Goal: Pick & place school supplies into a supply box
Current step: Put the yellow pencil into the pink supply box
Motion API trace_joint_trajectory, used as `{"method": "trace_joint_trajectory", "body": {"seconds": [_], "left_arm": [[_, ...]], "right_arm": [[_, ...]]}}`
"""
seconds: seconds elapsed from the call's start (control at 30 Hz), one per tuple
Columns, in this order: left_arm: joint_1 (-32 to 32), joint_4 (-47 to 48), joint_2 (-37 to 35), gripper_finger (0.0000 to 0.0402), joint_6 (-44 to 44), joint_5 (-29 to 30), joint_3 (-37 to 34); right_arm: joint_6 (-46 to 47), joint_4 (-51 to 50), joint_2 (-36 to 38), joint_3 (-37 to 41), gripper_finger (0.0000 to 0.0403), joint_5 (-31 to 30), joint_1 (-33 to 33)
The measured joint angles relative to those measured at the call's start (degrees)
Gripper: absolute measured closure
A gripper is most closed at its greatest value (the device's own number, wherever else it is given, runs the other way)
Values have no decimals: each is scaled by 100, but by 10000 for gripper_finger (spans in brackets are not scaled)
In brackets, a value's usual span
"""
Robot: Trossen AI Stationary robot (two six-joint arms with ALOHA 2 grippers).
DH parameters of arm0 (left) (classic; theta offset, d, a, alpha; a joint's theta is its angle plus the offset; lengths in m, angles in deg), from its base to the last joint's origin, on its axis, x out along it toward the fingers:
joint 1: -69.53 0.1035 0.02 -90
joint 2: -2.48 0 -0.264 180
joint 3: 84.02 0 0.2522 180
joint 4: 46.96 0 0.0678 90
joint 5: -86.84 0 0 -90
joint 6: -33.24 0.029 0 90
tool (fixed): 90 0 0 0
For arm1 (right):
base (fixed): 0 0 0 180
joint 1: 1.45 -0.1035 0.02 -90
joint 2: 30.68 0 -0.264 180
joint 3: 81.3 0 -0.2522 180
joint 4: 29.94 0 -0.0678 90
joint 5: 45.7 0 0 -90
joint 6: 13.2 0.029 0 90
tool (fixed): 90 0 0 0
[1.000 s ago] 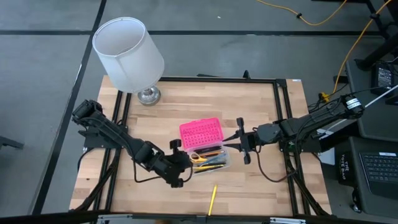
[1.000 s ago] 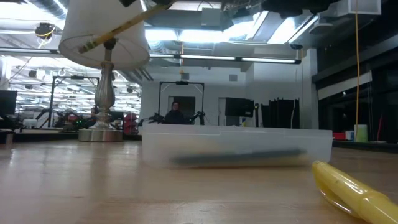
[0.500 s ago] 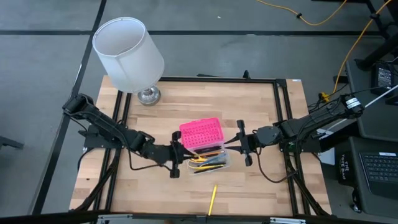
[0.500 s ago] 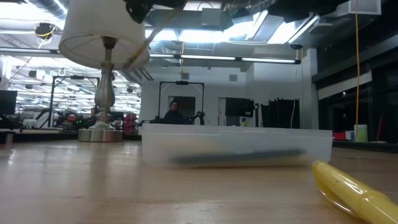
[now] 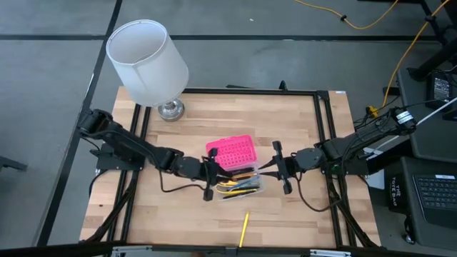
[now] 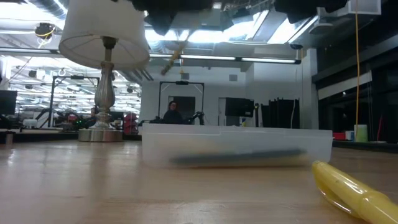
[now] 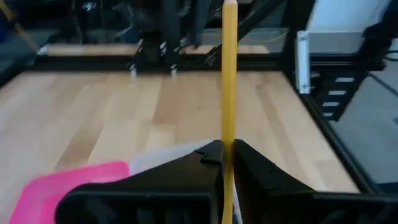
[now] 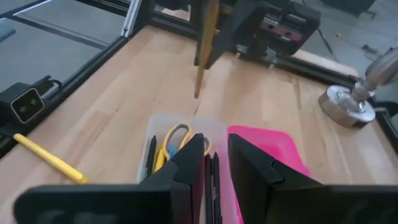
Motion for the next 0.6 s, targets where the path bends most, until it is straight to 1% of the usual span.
{"method": "trace_joint_trajectory", "body": {"seconds": [0.13, 0.23, 0.33, 0.4, 0.5, 0.6], "left_arm": [[199, 179, 312, 389, -266, -32, 183], [305, 504, 585, 389, -271, -346, 559], [388, 1121, 863, 389, -309, -579, 1037], [449, 1592, 1041, 389, -472, -607, 1381], [506, 2390, 1315, 389, -718, -610, 1851], [558, 2967, 1588, 389, -724, -625, 2284]], "right_arm": [[274, -246, 0, 1, 324, -2, 0], [416, -475, 0, 1, 324, -2, 0], [654, -669, 0, 0, 324, -1, 0], [983, -986, 29, -35, 324, 3, 0], [1723, -1737, 118, -193, 324, 0, -16], [2338, -2182, 192, -213, 324, -14, -114]]}}
